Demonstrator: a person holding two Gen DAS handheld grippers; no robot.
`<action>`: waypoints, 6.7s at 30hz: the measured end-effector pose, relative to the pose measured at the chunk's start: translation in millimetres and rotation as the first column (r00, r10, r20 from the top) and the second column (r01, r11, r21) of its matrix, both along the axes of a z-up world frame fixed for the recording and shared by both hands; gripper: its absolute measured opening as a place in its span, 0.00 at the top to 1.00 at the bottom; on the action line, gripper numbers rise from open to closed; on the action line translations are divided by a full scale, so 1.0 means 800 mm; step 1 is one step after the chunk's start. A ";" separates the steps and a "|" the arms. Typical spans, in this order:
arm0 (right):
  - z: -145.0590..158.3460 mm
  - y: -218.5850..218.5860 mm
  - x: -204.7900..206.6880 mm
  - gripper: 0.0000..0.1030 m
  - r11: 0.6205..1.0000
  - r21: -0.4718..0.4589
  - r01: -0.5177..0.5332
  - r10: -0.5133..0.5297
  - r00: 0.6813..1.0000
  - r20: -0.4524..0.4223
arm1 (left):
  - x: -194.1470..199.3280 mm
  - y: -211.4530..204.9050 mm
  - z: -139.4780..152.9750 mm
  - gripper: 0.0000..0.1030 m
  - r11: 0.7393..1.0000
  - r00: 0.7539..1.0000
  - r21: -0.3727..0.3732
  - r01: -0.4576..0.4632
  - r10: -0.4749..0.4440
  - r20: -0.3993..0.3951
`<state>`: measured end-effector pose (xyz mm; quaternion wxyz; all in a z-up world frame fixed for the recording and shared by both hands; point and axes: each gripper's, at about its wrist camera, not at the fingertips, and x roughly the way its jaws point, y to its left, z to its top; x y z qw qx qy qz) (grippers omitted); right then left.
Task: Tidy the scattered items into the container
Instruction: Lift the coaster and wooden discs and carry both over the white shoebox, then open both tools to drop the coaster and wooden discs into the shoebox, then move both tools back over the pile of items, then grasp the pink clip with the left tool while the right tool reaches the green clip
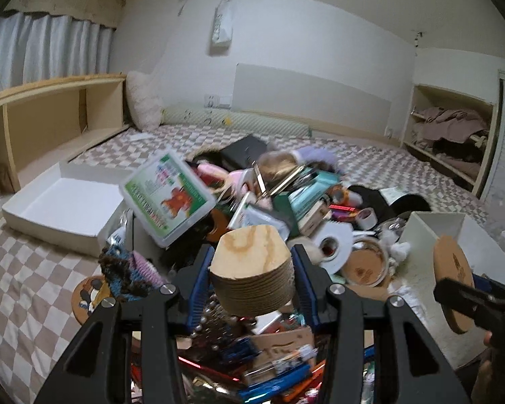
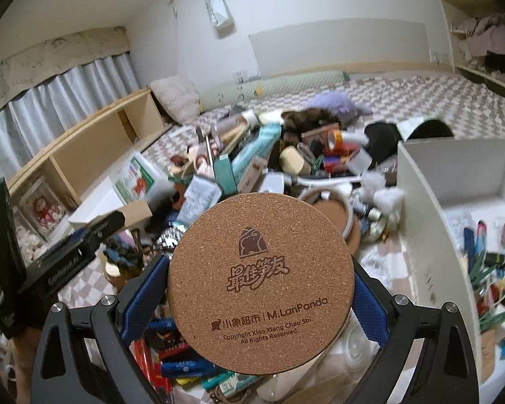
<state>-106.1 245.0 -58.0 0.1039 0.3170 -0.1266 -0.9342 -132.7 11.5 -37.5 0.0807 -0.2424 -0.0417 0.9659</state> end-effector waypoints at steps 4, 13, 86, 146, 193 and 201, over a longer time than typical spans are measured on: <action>0.025 0.013 0.006 0.04 1.000 0.000 0.019 -0.019 0.999 -0.044 | 0.013 0.009 0.023 0.55 1.000 0.999 0.022 0.015 -0.014 -0.042; 0.092 0.062 0.039 0.04 0.996 0.031 0.086 -0.080 0.984 -0.162 | 0.045 0.053 0.085 0.55 0.995 0.985 0.019 0.096 -0.092 -0.146; -0.010 0.307 0.090 0.00 0.937 0.162 0.309 -0.335 0.927 0.170 | 0.030 0.416 -0.042 0.55 0.854 0.842 -0.037 0.518 -0.502 0.199; 0.039 0.250 0.119 0.00 0.922 0.120 0.368 -0.367 0.930 -0.034 | 0.067 0.278 0.010 0.00 0.925 0.923 -0.019 0.380 -0.378 0.068; -0.017 -0.003 0.005 0.00 0.985 0.172 0.010 -0.022 0.997 0.072 | 0.025 -0.062 -0.022 0.00 1.000 0.987 -0.012 0.007 -0.005 0.163; -0.053 -0.006 0.004 0.00 0.976 0.218 0.013 -0.049 0.986 0.157 | 0.009 -0.120 -0.017 0.02 0.999 0.975 0.011 0.041 -0.043 0.217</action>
